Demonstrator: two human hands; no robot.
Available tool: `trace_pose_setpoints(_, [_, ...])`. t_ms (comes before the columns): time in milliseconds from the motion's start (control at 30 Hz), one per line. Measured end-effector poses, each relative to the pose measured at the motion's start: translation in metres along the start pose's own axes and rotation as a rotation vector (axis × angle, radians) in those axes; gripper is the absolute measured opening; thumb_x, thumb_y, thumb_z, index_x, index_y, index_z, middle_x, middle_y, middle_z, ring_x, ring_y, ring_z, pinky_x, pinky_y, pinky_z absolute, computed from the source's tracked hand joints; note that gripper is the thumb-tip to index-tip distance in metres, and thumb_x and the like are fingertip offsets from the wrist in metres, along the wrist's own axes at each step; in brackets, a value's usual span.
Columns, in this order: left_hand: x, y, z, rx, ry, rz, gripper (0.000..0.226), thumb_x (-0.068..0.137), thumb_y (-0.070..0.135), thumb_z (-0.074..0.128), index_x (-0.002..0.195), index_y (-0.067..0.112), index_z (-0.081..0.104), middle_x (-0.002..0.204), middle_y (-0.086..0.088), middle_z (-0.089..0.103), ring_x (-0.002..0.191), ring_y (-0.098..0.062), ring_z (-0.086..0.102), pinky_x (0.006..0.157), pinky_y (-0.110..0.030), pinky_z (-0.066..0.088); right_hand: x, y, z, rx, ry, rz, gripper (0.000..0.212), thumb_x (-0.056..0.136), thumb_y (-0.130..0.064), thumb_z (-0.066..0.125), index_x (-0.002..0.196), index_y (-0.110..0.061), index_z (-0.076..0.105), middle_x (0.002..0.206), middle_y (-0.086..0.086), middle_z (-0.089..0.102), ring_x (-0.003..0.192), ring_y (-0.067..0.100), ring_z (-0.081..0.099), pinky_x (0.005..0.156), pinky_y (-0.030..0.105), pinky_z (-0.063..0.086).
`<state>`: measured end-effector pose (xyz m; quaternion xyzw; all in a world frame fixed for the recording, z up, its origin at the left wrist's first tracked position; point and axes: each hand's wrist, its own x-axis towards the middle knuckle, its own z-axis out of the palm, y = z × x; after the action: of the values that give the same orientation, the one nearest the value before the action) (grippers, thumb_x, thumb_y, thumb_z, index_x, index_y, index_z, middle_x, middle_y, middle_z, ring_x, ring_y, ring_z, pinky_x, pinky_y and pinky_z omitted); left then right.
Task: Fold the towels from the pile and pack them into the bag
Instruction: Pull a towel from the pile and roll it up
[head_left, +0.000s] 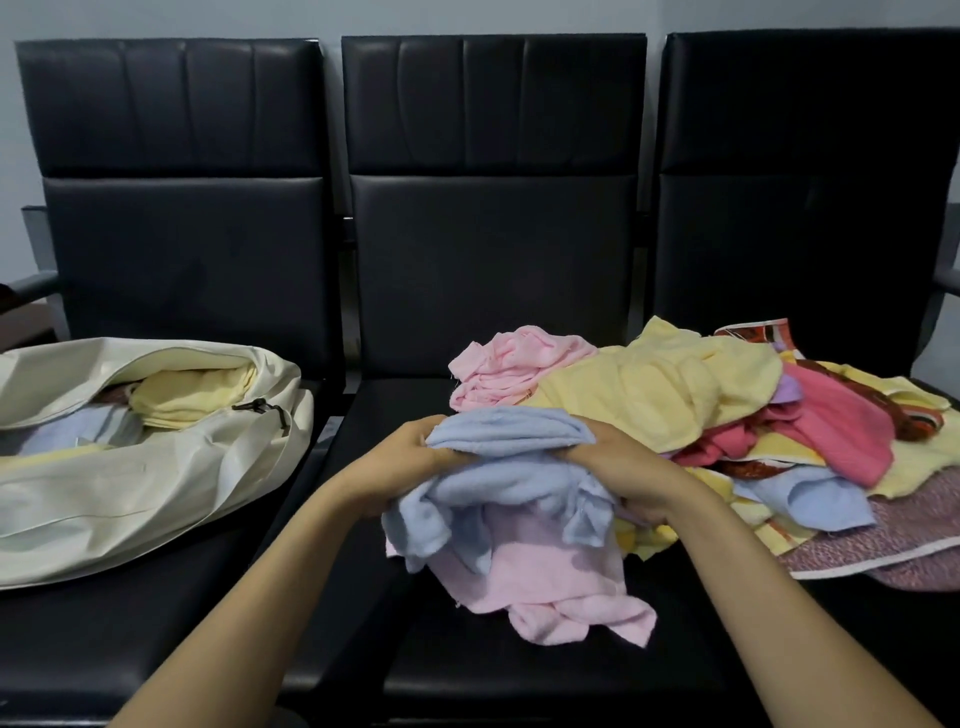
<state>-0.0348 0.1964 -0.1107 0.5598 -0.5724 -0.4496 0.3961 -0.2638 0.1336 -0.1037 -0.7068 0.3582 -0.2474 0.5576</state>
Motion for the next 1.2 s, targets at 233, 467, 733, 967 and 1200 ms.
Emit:
trace_pose_setpoints(233, [0.001,-0.005,-0.01,0.745,-0.119,0.06,0.045,0.06,0.04,0.08,0.099,0.026,0.063,0.097,0.011,0.067,0.096,-0.013,0.064,0.081,-0.03,0.053,-0.009,-0.011,-0.008,-0.181,-0.178,0.005,0.035,0.08,-0.024,0.077,0.113,-0.022,0.065,0.112,-0.003,0.07,0.106,0.012,0.064,0.094,0.027,0.05])
trace_pose_setpoints(467, [0.003,-0.011,-0.006,0.636,0.05,0.019,0.005,0.083,0.024,0.054,0.086,0.021,0.056,0.088,0.004,0.065,0.09,-0.019,0.062,0.079,-0.035,0.05,-0.004,0.004,-0.004,-1.009,-0.065,0.145,0.009,0.081,-0.021,0.066,0.083,-0.022,0.058,0.085,0.0,0.06,0.083,0.021,0.058,0.06,0.027,0.038])
trace_pose_setpoints(733, [-0.008,0.008,-0.004,-0.124,-0.198,0.071,0.051,0.077,0.007,0.075,0.124,0.01,0.058,0.121,-0.01,0.067,0.113,-0.021,0.063,0.096,-0.032,0.05,-0.007,-0.005,-0.011,-0.223,0.134,0.013,0.026,0.092,0.0,0.047,0.09,-0.018,0.065,0.076,0.005,0.062,0.06,0.002,0.055,0.065,0.024,0.043])
trace_pose_setpoints(967, [-0.004,-0.004,0.008,0.983,0.1,-0.016,0.009,0.078,0.025,0.064,0.079,0.022,0.056,0.086,0.001,0.065,0.079,-0.02,0.056,0.065,-0.027,0.041,-0.022,0.002,0.001,0.278,-0.019,0.023,0.031,0.092,-0.003,0.056,0.121,-0.01,0.061,0.116,0.01,0.069,0.113,0.025,0.063,0.099,0.038,0.048])
trace_pose_setpoints(1200, [-0.041,0.011,-0.004,0.397,0.112,0.068,0.039,0.07,0.027,0.06,0.107,0.02,0.064,0.104,0.006,0.07,0.1,-0.011,0.063,0.09,-0.032,0.051,-0.055,-0.02,0.002,-0.33,-0.163,0.012,0.057,0.069,-0.012,0.084,0.119,-0.027,0.062,0.115,-0.014,0.069,0.108,0.003,0.062,0.094,0.02,0.048])
